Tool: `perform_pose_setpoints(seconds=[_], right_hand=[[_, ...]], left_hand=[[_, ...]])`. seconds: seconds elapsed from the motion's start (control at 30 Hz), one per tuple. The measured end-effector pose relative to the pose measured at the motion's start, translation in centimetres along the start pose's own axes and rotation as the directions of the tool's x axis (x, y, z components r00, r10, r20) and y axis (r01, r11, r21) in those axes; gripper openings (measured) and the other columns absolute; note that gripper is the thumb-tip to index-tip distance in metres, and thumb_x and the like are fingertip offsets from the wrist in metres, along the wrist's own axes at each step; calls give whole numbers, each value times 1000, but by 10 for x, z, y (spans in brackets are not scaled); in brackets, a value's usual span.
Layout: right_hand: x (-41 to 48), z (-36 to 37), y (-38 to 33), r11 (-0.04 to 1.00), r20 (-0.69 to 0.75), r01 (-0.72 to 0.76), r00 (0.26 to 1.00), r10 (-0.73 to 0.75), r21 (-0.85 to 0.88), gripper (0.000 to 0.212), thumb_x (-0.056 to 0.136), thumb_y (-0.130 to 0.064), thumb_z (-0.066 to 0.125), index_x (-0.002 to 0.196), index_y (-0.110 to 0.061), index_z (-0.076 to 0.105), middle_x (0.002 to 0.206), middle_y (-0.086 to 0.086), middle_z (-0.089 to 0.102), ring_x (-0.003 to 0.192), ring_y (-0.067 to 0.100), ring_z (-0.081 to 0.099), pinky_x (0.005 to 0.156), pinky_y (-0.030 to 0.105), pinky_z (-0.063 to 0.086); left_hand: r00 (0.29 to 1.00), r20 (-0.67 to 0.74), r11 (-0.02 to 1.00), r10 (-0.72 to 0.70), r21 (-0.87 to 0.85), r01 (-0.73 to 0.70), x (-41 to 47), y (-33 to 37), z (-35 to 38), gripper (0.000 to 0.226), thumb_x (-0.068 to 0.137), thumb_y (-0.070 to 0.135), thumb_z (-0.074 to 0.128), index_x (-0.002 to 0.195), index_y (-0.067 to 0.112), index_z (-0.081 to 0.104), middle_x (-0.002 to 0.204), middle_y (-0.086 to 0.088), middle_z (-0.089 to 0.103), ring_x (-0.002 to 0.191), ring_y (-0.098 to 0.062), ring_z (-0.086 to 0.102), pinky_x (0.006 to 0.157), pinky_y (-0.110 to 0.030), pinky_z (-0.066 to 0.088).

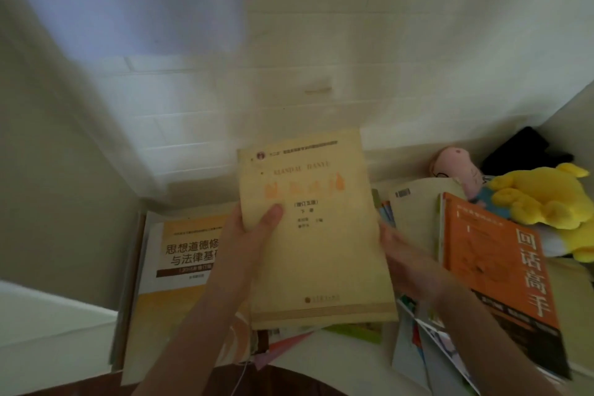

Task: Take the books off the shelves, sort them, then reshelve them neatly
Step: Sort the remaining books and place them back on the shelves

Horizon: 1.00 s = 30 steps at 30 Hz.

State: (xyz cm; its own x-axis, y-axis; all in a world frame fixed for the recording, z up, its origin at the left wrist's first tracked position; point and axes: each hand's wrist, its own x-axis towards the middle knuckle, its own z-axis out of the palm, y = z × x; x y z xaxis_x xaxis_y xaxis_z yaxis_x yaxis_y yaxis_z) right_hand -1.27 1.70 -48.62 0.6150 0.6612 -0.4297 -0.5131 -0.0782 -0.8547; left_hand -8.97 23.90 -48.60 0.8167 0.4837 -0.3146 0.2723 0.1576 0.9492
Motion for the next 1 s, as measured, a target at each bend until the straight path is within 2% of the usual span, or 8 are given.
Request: perform_pose_setpoints(seconds=[0.07, 0.13, 0.23, 0.33, 0.57, 0.77, 0.9, 1.0], right_hand=[[5, 20, 16, 1000, -63, 12, 998, -10, 27, 49, 83, -25, 71, 127, -27, 51, 112, 3, 71, 101, 24, 69, 73, 35, 58], [6, 23, 29, 1000, -124, -4, 992, 5, 8, 45, 88, -12, 65, 129, -25, 51, 113, 3, 71, 102, 25, 68, 73, 35, 59], [0, 18, 43, 999, -188, -32, 981, 38, 38, 45, 88, -12, 65, 129, -27, 54, 115, 4, 70, 103, 28, 68, 79, 42, 58], [-4, 12, 55, 996, -232, -56, 970, 71, 69, 42, 87, -9, 59, 123, -31, 56, 113, 3, 71, 101, 27, 69, 80, 44, 58], [30, 74, 74, 995, -87, -77, 993, 83, 67, 50, 83, -18, 64, 129, -31, 50, 120, -1, 68, 109, 23, 65, 90, 46, 55], [75, 156, 102, 935, -159, -74, 987, 19, -348, 48, 90, -14, 62, 128, -32, 39, 119, -18, 52, 115, 3, 51, 87, 13, 48], [80, 167, 120, 533, -351, -245, 931, -106, -810, 87, 92, -38, 57, 151, -18, -4, 144, 3, 11, 136, 22, 12, 115, 32, 12], [86, 160, 126, 606, -329, -280, 944, 31, -745, 96, 85, -49, 63, 151, -19, 0, 149, 5, 7, 138, 24, 2, 116, 37, 7]], left_hand=[[999, -10, 995, -49, 90, 50, 5, -16, -6, 40, 86, 39, 62, 121, 21, 56, 106, 4, 68, 82, -8, 66, 50, -16, 46], [995, 28, 982, -99, 166, 93, 10, -33, -12, 38, 90, 35, 59, 123, 17, 54, 107, 5, 64, 85, -7, 62, 56, -16, 46], [998, 63, 958, -29, 288, 10, 9, -62, -25, 35, 92, 21, 58, 126, 22, 50, 111, 12, 56, 102, -8, 58, 75, -14, 49], [996, -50, 896, 69, 442, -40, 3, -86, -57, 40, 93, 15, 56, 130, 26, 48, 128, 6, 49, 119, -14, 48, 102, -39, 43], [943, -293, 819, 157, 572, 41, 1, -85, -125, 52, 95, 45, 42, 136, 13, 48, 134, -9, 51, 120, -29, 48, 103, -49, 37], [939, -305, 938, -162, 248, 243, -6, -87, -142, 59, 94, 55, 31, 141, 21, 41, 137, -1, 47, 130, -26, 41, 111, -46, 28], [952, -261, 940, -159, 256, 227, -4, -93, -146, 41, 99, 30, 44, 140, 28, 40, 133, 7, 46, 117, -19, 48, 103, -41, 37], [952, -260, 904, -160, 350, 247, -1, -98, -147, 52, 97, 11, 47, 146, 22, 34, 131, 0, 52, 115, -25, 51, 99, -44, 41]])
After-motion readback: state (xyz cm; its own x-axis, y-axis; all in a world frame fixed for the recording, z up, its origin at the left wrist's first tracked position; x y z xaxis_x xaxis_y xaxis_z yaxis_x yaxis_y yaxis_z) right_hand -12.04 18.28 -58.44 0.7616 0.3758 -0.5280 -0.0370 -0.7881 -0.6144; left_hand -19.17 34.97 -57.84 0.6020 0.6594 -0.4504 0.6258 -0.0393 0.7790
